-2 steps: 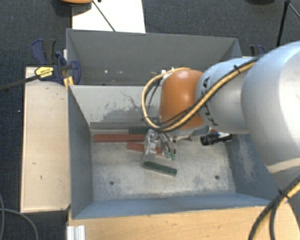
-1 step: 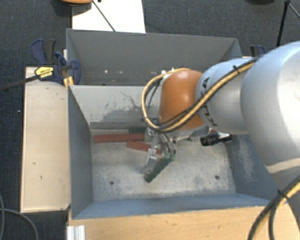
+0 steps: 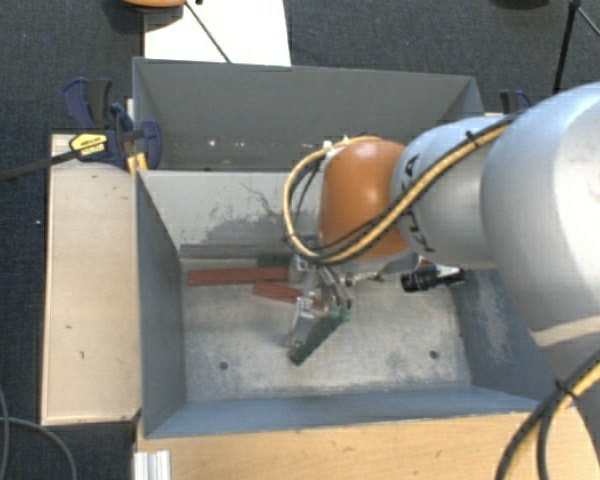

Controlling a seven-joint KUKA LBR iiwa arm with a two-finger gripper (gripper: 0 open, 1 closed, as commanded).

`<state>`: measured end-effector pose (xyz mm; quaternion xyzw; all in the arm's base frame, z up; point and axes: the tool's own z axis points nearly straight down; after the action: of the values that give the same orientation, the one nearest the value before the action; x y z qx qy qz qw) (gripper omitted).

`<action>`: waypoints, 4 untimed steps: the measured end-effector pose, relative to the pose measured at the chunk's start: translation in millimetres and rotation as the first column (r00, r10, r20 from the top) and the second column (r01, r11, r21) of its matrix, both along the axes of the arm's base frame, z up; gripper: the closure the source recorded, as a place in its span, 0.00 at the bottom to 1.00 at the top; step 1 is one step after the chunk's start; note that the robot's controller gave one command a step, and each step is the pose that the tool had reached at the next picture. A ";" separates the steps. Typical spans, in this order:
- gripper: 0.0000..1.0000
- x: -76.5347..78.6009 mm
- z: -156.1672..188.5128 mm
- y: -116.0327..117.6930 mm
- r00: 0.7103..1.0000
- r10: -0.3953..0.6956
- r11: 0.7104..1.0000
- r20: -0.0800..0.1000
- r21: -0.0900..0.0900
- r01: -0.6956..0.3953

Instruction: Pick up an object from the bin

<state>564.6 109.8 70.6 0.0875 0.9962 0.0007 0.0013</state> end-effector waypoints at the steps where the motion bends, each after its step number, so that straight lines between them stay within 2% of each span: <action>1: 1.00 13.7 0.3 3.3 0.990 -0.141 0.990 0.001 0.000 0.141; 4: 1.00 13.6 0.2 3.4 0.989 -0.147 0.989 0.001 0.001 0.147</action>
Offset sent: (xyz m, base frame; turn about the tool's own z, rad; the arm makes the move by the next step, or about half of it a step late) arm 0.0000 0.0000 0.0000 0.0000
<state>578.3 113.2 70.8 0.1606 0.9870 0.0012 0.0020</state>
